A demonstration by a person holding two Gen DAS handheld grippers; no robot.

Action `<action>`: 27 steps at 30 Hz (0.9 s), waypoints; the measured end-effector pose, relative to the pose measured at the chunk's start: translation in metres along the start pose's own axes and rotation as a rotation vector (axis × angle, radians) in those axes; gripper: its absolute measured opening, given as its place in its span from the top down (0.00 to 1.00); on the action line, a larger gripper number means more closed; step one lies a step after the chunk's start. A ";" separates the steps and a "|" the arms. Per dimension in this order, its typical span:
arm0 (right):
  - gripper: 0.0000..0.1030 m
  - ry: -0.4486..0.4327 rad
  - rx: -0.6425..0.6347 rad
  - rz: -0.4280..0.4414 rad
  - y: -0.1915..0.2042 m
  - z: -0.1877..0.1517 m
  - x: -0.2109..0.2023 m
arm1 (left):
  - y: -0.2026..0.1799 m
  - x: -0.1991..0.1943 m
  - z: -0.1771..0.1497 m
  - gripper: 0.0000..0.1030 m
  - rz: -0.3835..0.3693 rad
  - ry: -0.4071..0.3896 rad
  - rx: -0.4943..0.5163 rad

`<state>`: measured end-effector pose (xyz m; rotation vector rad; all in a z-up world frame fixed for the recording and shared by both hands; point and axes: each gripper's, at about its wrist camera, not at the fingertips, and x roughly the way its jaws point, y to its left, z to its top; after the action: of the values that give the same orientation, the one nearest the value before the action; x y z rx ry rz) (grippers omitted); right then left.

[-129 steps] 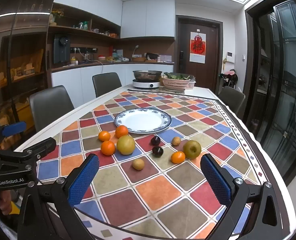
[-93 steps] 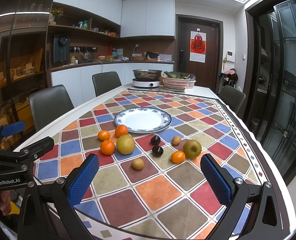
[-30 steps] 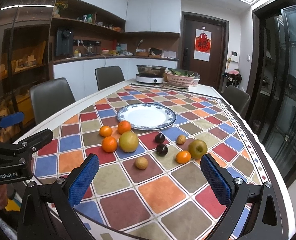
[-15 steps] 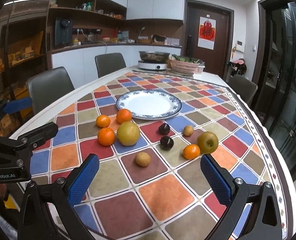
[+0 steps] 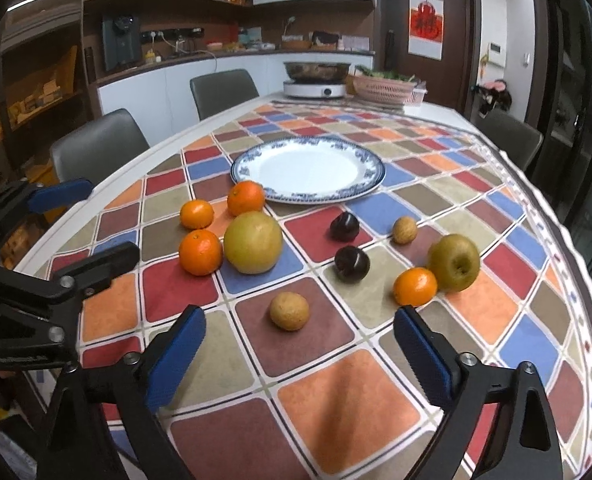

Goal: Organize fruits
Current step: 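Grasp the orange with the left tool while the right tool grasps the small brown kiwi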

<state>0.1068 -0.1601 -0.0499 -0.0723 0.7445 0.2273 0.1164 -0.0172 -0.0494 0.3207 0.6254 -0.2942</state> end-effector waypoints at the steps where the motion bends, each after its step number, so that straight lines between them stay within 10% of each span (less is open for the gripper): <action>1: 0.13 0.010 0.003 0.008 -0.001 0.000 0.004 | 0.001 0.007 0.000 0.20 -0.010 0.018 -0.004; 27: 0.69 0.146 0.086 0.140 -0.017 0.003 0.054 | 0.000 0.075 0.003 0.61 -0.127 0.164 -0.149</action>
<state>0.1516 -0.1663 -0.0844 0.0459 0.9046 0.3255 0.1760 -0.0314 -0.0934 0.1626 0.8264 -0.3433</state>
